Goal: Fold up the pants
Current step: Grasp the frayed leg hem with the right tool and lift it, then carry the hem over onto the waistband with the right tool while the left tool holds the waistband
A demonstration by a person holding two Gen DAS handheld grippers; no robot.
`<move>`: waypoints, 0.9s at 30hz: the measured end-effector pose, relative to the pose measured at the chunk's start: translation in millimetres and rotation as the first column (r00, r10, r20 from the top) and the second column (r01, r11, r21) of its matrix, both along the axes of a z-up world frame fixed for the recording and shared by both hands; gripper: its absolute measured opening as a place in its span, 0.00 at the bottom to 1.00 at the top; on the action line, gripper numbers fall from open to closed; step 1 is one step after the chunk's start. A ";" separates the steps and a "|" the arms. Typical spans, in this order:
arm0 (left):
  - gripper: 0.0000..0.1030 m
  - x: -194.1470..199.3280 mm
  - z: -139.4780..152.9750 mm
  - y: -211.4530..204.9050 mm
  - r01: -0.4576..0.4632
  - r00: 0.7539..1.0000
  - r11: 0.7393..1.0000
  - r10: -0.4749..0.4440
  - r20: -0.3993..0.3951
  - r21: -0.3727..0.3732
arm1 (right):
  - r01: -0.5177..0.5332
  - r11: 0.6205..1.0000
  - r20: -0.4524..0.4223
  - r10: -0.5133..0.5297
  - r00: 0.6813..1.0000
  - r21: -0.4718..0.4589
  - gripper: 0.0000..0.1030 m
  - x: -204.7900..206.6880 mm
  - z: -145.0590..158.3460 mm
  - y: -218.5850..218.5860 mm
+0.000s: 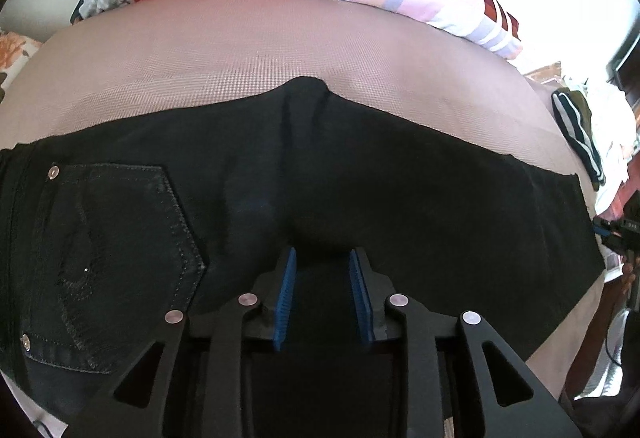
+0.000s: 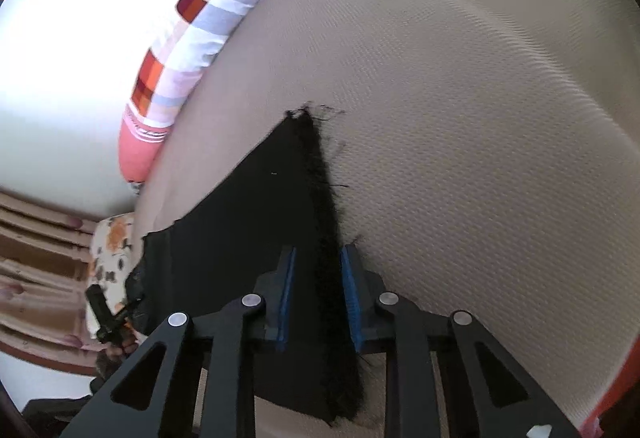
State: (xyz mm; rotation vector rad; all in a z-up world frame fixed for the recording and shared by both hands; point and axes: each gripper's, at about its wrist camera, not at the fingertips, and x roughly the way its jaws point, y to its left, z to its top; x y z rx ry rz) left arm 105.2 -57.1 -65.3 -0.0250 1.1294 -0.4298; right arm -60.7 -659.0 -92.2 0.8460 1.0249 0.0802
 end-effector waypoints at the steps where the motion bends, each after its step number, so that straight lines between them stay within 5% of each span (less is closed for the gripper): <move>1: 0.32 0.0 -0.5 -1.1 0.004 1.000 1.000 -0.004 0.002 0.000 | -0.008 1.000 0.011 0.008 1.000 0.005 0.21 4.0 -0.2 2.9; 12: 0.43 -6.1 -3.7 -12.0 0.031 0.997 0.998 -0.035 0.075 0.051 | 0.013 1.000 0.035 -0.012 0.999 -0.024 0.08 12.7 0.6 24.8; 18: 0.47 -6.9 -4.2 -13.9 0.033 0.996 0.998 -0.037 0.087 0.051 | 0.057 0.997 0.084 -0.053 0.995 -0.054 0.07 9.4 28.4 58.7; 27: 0.60 -12.2 -3.9 -33.9 0.047 0.992 0.985 -0.064 0.105 0.163 | -0.001 1.000 0.154 0.005 0.988 -0.029 0.07 30.7 61.8 127.0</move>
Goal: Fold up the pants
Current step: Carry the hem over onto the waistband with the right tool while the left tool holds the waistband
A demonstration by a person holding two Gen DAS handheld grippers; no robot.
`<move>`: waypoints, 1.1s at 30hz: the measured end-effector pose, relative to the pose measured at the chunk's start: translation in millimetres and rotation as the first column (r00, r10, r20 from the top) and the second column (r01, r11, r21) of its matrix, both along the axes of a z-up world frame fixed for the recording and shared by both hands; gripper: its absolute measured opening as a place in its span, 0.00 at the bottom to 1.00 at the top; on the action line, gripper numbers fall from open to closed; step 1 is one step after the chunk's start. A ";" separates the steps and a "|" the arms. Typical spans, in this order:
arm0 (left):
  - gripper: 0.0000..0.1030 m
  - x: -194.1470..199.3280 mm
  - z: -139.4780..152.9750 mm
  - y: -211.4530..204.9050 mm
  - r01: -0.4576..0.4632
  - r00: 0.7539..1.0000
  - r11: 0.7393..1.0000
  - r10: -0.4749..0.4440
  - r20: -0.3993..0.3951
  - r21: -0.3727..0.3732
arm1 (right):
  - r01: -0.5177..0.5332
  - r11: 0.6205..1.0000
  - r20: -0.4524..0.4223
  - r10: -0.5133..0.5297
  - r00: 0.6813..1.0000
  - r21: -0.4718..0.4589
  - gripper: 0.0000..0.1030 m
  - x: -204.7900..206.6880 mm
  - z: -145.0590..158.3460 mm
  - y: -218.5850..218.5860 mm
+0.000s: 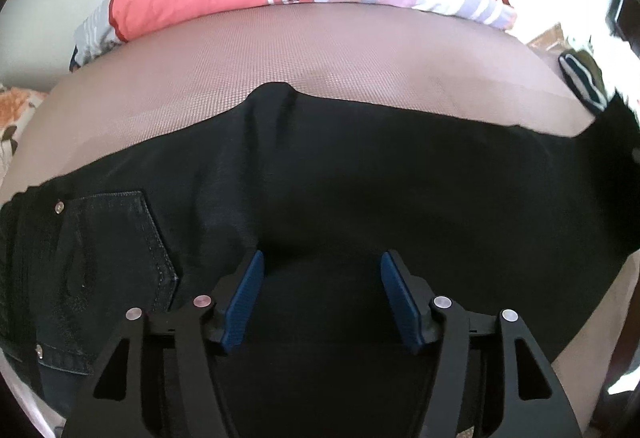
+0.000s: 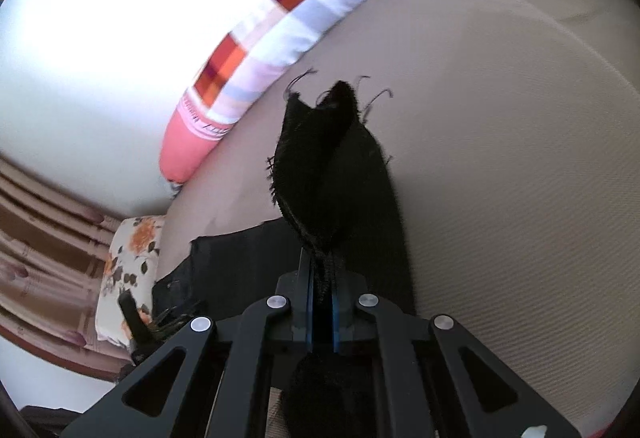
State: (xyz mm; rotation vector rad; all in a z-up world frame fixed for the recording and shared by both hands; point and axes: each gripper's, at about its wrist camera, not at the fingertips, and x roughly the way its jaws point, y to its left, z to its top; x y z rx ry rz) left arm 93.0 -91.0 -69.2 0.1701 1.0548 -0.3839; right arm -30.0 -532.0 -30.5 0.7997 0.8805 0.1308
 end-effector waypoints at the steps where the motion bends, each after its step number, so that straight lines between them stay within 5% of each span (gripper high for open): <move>1: 0.60 -0.4 0.2 -0.3 0.001 1.000 1.000 -0.001 0.002 0.003 | -0.008 1.000 0.007 0.007 1.000 0.009 0.07 4.4 3.0 8.8; 12: 0.60 -10.6 10.4 19.8 -0.008 1.000 1.000 0.009 0.020 -0.011 | -0.173 0.983 0.034 0.171 0.985 0.054 0.07 61.8 9.4 118.5; 24: 0.60 -19.0 33.5 80.6 -0.066 0.997 0.987 0.071 0.027 -0.146 | -0.366 0.928 -0.041 0.369 0.928 0.077 0.07 119.0 -41.3 250.1; 33: 0.60 -17.3 44.4 97.6 -0.064 0.997 0.969 0.069 0.015 -0.239 | -0.446 0.895 -0.121 0.440 0.890 -0.030 0.13 132.1 -64.5 304.9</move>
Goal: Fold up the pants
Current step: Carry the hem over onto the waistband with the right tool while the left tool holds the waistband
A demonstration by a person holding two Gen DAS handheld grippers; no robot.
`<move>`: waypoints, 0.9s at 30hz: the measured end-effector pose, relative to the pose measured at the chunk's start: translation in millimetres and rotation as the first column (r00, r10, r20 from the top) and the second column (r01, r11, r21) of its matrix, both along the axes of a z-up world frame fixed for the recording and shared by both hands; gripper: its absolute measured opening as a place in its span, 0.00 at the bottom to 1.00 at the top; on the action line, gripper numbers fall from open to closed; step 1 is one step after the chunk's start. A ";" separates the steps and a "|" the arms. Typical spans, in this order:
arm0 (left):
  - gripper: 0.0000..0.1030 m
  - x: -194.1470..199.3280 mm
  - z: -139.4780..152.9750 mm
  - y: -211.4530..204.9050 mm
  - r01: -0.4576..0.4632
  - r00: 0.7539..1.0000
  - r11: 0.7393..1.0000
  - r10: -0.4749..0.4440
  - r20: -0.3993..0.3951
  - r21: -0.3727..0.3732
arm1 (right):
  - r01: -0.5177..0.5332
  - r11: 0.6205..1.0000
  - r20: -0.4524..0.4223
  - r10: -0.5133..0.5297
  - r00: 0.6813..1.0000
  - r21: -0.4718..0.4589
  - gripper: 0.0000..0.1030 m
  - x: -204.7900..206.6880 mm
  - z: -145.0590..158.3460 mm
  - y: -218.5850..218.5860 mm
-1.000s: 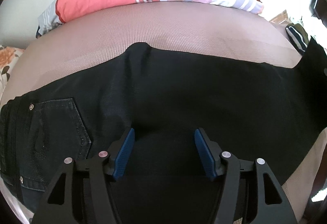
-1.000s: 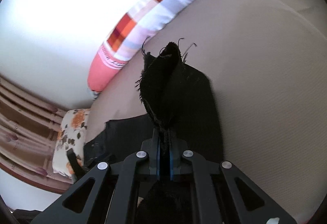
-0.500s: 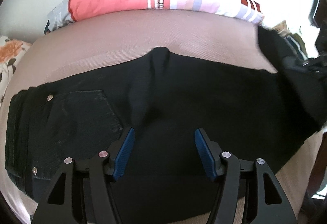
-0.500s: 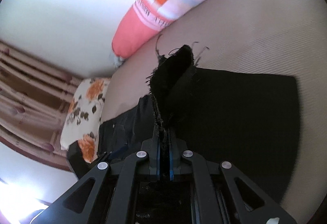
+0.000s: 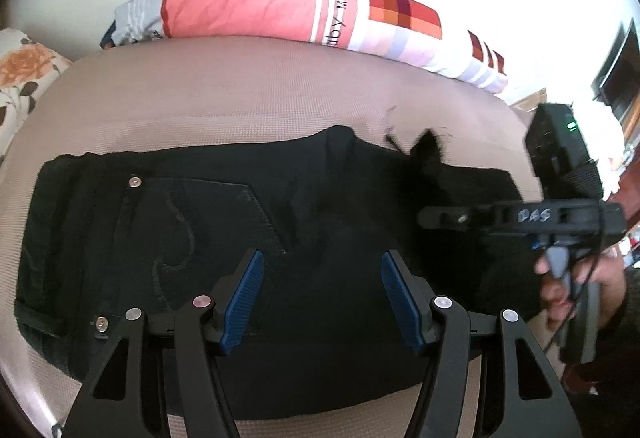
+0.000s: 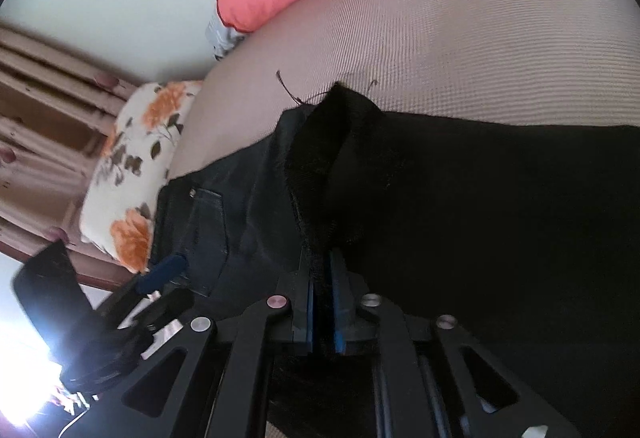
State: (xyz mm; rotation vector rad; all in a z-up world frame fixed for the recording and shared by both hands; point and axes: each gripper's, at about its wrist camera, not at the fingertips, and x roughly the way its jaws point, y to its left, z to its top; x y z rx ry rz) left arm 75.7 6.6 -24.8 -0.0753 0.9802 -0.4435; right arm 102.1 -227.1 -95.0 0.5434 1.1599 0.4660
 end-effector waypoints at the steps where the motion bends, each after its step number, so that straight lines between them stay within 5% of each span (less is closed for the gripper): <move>1: 0.60 0.6 -0.1 0.4 0.004 1.000 1.000 -0.004 -0.009 -0.015 | -0.013 1.000 -0.013 0.013 1.000 -0.005 0.20 -0.1 -0.6 4.3; 2: 0.60 1.4 -0.3 1.0 0.007 1.000 1.000 -0.008 -0.018 -0.030 | -0.022 1.000 -0.016 0.022 1.000 -0.002 0.28 -0.7 1.0 7.6; 10: 0.60 11.9 -5.8 2.5 0.005 0.989 0.986 -0.029 -0.142 -0.168 | 0.015 1.000 0.102 -0.017 0.995 0.019 0.43 -30.2 49.3 -12.6; 14: 0.59 20.9 -19.3 -4.4 0.007 0.959 0.968 -0.078 -0.274 -0.251 | 0.082 0.996 0.127 -0.086 0.988 0.039 0.44 -53.4 60.3 -38.7; 19: 0.43 35.4 -44.0 -18.1 -0.012 0.895 0.960 -0.114 -0.432 -0.279 | 0.169 0.985 0.133 -0.172 0.976 0.034 0.44 -74.1 59.6 -67.8; 27: 0.41 46.2 -58.4 -32.9 -0.010 0.843 0.948 -0.162 -0.513 -0.317 | 0.237 0.967 0.098 -0.246 0.964 0.089 0.44 -80.6 43.8 -87.0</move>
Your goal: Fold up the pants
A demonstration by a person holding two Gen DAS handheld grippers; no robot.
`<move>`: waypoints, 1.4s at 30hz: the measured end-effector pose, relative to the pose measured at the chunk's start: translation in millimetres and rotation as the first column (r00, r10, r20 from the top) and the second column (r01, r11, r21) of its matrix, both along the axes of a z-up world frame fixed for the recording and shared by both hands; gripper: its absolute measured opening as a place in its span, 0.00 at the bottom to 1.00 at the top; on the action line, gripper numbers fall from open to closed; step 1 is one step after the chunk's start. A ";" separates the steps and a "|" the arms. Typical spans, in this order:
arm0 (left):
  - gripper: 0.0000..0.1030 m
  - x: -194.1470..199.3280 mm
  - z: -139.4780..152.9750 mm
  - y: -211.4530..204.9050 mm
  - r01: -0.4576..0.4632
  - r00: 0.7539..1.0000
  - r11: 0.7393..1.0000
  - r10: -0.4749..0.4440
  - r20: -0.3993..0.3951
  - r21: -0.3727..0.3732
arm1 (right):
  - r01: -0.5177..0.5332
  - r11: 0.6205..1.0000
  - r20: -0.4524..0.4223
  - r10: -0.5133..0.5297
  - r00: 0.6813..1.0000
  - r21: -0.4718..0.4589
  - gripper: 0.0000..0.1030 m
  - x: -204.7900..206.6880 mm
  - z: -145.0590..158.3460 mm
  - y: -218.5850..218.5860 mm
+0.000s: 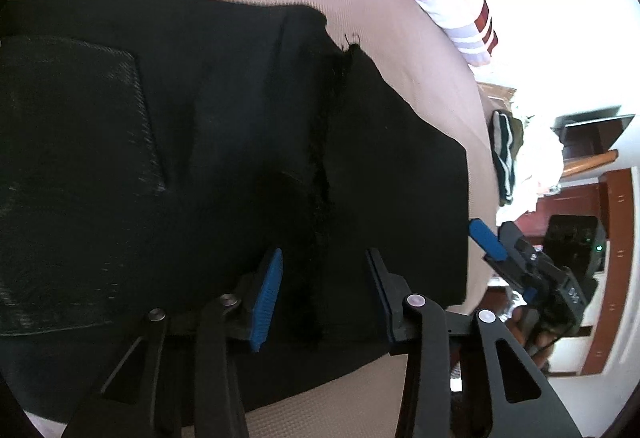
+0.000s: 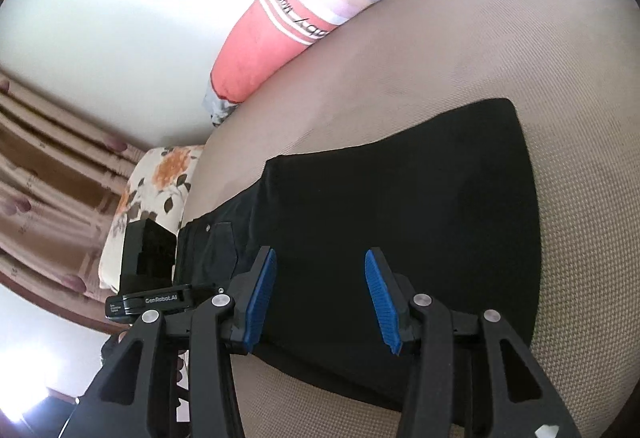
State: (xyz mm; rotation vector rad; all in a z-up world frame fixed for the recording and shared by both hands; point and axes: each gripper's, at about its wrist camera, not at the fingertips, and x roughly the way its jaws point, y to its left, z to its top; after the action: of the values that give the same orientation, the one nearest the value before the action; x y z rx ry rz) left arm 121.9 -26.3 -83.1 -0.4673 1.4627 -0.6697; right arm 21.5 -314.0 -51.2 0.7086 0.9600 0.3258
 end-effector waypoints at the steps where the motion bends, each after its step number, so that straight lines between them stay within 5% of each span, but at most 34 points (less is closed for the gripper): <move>1: 0.41 -0.3 -0.5 -2.8 0.007 1.000 1.000 -0.007 -0.004 -0.005 | 0.001 1.000 0.000 -0.001 1.000 0.008 0.44 0.5 -1.2 -0.7; 7: 0.40 -3.2 -1.4 -18.6 0.034 0.999 0.998 -0.035 -0.030 -0.055 | -0.004 1.000 0.002 0.004 1.000 0.012 0.44 0.2 -3.3 -0.9; 9: 0.11 -3.6 1.7 -28.9 0.057 0.998 0.998 -0.057 0.029 -0.007 | -0.009 1.000 0.002 0.009 1.000 0.010 0.44 0.2 -3.9 -0.4; 11: 0.10 -4.6 -1.4 -35.7 0.065 0.997 0.998 -0.066 0.049 0.021 | -0.010 1.000 -0.006 0.010 1.000 0.000 0.44 0.6 -6.7 -0.8; 20: 0.06 -22.8 16.4 -24.6 0.028 0.981 0.995 -0.046 0.191 0.094 | 0.010 0.996 -0.041 -0.014 0.999 -0.089 0.44 0.8 -11.7 1.7; 26: 0.07 -28.1 3.2 -22.0 0.031 0.980 0.991 -0.056 0.191 0.130 | -0.012 0.942 -0.084 -0.017 0.996 -0.334 0.42 5.9 -22.1 13.3; 31: 0.14 -22.3 12.9 -23.0 0.039 0.973 0.979 -0.082 0.215 0.199 | -0.025 0.924 -0.081 -0.006 0.997 -0.381 0.41 8.0 -19.8 16.7; 36: 0.16 -13.6 42.0 -18.4 -0.051 0.906 0.949 -0.087 0.414 0.310 | 0.021 0.862 -0.020 -0.037 0.999 -0.506 0.42 14.3 -3.1 10.3; 42: 0.16 4.5 53.0 -40.8 0.010 0.863 0.974 -0.122 0.491 0.224 | 0.038 0.758 0.006 -0.045 0.999 -0.651 0.41 41.4 -3.9 6.7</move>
State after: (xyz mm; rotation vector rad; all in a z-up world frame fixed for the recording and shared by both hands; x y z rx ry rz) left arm 126.5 -67.1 -30.2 -0.0582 1.0370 -0.6206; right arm 62.9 -307.3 -55.1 0.0817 0.9830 -0.0685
